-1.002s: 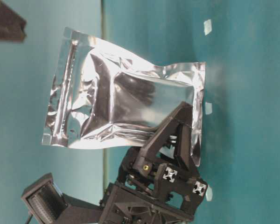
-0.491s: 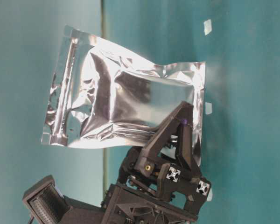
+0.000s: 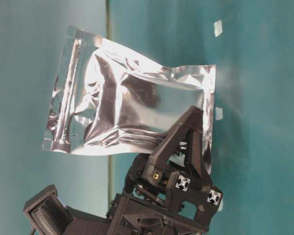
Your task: Hand over the silver zip bag and make it stand upright.
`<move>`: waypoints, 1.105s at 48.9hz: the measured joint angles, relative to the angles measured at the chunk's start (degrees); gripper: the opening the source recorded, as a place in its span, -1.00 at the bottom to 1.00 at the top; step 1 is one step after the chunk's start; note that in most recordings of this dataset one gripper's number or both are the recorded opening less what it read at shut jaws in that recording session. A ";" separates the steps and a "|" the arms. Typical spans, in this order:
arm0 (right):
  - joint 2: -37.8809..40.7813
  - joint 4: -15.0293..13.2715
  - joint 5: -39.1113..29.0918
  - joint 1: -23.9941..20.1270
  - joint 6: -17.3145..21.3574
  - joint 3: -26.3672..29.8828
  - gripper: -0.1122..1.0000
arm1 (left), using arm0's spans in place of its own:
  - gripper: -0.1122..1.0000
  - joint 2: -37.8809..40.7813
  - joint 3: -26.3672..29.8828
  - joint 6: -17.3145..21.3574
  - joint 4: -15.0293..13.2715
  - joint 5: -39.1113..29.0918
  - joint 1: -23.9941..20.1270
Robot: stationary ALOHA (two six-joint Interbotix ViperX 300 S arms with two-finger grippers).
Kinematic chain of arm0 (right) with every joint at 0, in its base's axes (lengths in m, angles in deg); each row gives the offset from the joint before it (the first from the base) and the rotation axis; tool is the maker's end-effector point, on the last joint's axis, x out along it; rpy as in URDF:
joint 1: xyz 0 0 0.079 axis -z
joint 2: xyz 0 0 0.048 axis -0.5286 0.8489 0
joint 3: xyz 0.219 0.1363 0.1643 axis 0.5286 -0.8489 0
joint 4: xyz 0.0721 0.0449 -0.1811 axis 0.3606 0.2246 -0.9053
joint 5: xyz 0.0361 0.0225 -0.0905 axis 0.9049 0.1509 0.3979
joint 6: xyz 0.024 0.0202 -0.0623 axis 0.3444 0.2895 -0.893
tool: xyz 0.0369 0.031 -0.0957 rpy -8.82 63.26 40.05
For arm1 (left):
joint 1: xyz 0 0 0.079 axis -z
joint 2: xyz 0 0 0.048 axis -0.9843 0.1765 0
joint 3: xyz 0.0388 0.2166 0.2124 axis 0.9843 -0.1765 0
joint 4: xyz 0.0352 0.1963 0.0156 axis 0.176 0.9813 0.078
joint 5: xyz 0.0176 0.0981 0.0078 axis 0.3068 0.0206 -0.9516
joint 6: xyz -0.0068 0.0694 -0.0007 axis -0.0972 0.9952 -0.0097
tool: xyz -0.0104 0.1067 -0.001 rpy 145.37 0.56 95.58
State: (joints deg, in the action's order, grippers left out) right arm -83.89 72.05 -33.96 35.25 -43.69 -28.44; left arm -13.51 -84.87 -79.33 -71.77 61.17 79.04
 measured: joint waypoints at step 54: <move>-1.58 0.09 0.44 -0.35 0.00 -2.46 0.93 | -0.42 0.00 0.00 -0.09 0.00 0.26 0.18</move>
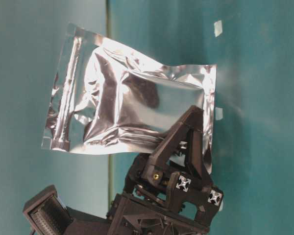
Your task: Hand over the silver zip bag and make it stand upright.
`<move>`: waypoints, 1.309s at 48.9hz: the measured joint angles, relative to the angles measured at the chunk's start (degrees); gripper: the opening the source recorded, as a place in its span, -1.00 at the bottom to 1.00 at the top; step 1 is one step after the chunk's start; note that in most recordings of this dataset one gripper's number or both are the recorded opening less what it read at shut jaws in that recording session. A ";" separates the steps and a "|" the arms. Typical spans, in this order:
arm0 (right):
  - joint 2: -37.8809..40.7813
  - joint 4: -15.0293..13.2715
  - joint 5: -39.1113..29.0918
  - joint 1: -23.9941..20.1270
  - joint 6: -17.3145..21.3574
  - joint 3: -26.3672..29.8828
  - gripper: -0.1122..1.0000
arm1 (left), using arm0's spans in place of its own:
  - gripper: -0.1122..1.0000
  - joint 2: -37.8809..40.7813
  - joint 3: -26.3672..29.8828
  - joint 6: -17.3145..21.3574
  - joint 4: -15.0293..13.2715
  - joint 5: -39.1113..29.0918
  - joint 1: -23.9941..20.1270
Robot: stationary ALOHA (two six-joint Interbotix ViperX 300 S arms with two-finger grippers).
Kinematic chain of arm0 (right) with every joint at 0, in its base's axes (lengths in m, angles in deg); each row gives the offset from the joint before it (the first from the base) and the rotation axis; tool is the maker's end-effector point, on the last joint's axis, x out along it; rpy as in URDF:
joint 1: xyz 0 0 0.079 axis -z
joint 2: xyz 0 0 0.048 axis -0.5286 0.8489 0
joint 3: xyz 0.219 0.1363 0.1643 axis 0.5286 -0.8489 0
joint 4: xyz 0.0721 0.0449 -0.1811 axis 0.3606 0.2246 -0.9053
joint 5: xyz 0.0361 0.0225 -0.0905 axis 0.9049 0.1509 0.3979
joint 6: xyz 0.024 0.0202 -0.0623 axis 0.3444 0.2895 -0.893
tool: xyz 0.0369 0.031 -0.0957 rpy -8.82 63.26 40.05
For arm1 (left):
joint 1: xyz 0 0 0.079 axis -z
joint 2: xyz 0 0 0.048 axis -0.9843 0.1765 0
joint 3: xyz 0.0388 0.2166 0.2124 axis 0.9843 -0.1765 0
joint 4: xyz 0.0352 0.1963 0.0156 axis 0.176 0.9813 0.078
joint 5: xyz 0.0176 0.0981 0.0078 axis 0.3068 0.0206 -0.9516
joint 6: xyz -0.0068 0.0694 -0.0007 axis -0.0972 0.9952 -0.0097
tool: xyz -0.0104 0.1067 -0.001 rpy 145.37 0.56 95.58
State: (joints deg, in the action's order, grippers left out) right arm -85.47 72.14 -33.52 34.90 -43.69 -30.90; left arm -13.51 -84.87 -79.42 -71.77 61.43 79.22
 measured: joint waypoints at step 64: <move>-2.64 -0.09 13.18 0.00 0.00 -7.29 0.92 | -0.42 0.09 -1.58 0.00 0.09 3.34 0.18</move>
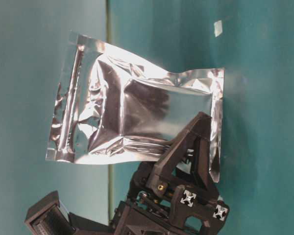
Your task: Hand over the silver zip bag and make it stand upright.
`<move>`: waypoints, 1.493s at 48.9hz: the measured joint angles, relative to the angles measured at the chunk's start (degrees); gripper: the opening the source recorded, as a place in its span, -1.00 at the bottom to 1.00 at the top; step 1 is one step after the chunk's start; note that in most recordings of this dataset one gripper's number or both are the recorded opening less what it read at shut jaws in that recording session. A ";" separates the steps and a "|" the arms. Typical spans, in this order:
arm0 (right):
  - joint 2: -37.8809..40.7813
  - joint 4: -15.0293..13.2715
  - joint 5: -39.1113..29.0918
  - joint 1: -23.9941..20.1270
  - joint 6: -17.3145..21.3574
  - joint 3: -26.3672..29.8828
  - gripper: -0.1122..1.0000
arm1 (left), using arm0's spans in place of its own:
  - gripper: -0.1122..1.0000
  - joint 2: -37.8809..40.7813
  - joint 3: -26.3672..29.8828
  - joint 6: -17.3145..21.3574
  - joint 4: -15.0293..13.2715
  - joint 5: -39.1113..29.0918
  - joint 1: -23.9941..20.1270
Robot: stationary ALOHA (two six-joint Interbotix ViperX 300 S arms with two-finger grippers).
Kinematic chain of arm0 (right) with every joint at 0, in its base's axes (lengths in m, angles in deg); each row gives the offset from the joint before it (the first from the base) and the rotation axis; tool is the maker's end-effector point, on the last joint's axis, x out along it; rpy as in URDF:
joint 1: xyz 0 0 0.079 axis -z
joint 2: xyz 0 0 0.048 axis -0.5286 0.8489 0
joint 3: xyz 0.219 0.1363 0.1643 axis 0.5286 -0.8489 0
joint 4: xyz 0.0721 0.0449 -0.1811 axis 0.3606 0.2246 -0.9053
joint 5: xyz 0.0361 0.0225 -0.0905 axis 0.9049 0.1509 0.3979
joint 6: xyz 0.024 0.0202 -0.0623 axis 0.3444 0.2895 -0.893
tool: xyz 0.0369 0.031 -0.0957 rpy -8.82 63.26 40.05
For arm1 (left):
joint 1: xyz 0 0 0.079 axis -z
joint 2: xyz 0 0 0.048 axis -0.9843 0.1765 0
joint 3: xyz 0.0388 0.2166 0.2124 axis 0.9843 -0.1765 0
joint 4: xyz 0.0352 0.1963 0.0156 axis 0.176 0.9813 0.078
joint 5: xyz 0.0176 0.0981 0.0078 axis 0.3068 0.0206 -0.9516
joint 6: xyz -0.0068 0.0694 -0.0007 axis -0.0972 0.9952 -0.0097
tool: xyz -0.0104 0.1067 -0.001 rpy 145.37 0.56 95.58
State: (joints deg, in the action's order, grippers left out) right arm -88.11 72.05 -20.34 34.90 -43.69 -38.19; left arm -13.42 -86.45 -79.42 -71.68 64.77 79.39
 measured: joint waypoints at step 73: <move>0.00 0.18 0.00 0.00 0.09 -0.18 0.92 | -0.42 0.09 0.26 0.18 0.09 0.79 -0.70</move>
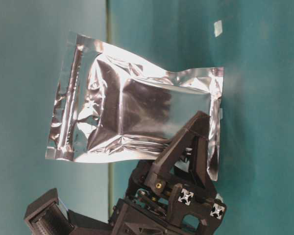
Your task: Hand over the silver zip bag and make it stand upright.
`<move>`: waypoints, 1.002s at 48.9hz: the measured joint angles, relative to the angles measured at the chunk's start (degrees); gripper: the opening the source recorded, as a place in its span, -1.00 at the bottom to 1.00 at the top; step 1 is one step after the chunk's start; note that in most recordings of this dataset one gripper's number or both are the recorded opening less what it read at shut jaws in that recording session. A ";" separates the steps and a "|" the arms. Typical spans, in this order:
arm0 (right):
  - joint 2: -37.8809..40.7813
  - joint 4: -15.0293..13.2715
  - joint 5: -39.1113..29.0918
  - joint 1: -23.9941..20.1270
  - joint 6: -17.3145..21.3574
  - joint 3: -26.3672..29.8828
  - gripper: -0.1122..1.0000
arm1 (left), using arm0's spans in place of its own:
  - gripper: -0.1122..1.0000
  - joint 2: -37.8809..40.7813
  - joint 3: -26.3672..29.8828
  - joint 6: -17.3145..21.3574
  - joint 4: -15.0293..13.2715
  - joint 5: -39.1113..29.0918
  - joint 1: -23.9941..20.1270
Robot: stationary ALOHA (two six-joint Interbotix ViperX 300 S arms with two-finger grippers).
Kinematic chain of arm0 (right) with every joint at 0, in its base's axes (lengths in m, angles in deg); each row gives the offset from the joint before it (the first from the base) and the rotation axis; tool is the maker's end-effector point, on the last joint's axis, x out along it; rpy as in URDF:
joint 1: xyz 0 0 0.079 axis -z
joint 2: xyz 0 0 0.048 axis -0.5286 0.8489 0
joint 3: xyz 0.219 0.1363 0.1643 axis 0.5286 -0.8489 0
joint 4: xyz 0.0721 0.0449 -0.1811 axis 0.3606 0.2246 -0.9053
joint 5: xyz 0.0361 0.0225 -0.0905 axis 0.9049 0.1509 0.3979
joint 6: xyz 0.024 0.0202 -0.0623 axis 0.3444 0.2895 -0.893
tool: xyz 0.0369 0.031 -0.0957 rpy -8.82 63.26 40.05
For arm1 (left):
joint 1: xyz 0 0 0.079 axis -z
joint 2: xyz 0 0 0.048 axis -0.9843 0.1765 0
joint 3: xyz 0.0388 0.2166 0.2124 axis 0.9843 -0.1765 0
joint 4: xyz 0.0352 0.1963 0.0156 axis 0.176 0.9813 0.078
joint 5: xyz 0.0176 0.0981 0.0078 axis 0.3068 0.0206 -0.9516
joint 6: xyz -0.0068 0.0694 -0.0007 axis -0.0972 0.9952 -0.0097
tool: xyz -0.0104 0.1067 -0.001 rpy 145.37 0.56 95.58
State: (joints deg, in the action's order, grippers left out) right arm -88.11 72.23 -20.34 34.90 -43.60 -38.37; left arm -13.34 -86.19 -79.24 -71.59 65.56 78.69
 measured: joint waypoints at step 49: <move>0.00 0.00 -0.09 -0.26 0.79 -0.09 0.92 | -0.42 0.18 0.09 0.09 0.00 0.18 -0.09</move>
State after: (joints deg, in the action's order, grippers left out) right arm -88.11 72.23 -20.43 34.63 -42.81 -38.46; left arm -13.16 -86.10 -79.16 -71.59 65.74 78.60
